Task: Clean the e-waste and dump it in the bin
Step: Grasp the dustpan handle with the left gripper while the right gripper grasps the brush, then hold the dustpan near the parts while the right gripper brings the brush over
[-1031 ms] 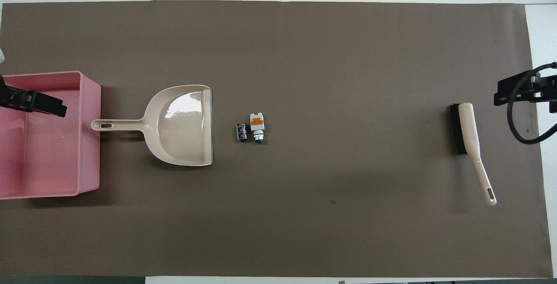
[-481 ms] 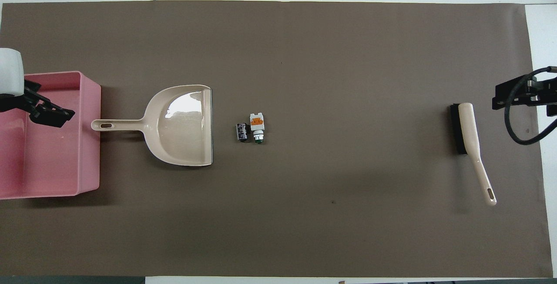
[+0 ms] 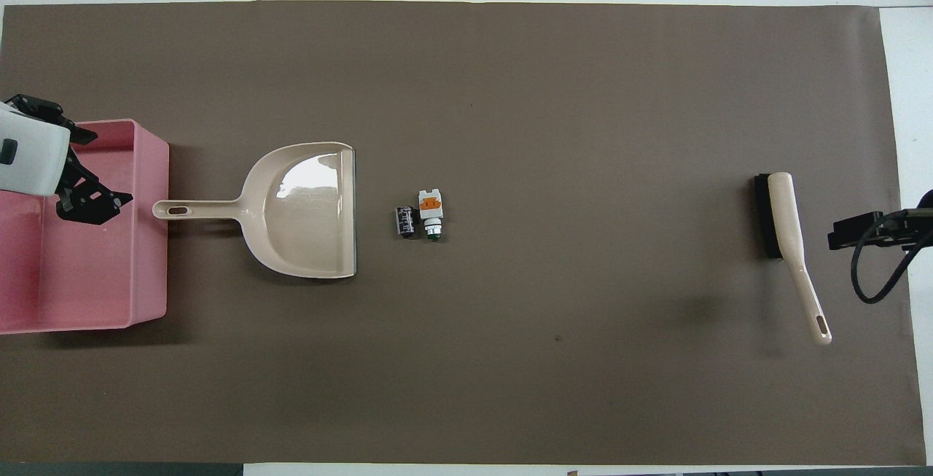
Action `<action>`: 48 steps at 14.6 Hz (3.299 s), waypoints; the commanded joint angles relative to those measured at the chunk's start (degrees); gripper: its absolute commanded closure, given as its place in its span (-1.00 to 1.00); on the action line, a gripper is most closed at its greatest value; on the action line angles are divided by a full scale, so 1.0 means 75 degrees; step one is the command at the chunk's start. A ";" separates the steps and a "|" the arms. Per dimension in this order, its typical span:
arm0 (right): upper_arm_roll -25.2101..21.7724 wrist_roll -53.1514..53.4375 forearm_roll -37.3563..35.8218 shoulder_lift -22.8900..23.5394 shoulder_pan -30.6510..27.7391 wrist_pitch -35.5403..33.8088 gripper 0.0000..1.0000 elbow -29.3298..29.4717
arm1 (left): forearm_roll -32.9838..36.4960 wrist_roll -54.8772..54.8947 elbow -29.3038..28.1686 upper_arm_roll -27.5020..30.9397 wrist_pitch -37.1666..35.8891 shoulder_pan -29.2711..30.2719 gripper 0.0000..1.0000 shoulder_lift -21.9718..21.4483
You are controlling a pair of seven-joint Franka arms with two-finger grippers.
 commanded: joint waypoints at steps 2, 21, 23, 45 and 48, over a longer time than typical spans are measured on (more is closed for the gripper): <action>0.0066 -0.0633 0.0026 -0.0204 -0.0459 0.1333 -0.98 -0.1524 | 0.0373 0.1143 -0.0304 0.0010 0.0515 -0.0049 -0.94 0.0243; 0.0078 -0.0598 0.0026 -0.0216 -0.0976 0.2778 -0.30 -0.3227 | 0.0374 0.1673 -0.2002 -0.0002 0.2238 -0.0553 -0.93 0.0855; 0.0078 -0.0587 0.0026 -0.0216 -0.0953 0.2766 -0.16 -0.3238 | 0.0374 0.1520 -0.2284 0.0010 0.2227 -0.0646 -0.94 0.0714; 0.0218 0.2947 -0.0068 -0.0064 0.3239 0.0200 1.00 -0.1000 | 0.0374 0.1227 -0.2369 0.0010 0.1806 -0.0659 1.00 0.0572; 0.0242 0.4121 0.0061 -0.0040 0.4259 0.0293 1.00 -0.1000 | 0.0478 0.1204 -0.1561 -0.0037 0.1220 -0.0891 1.00 0.0853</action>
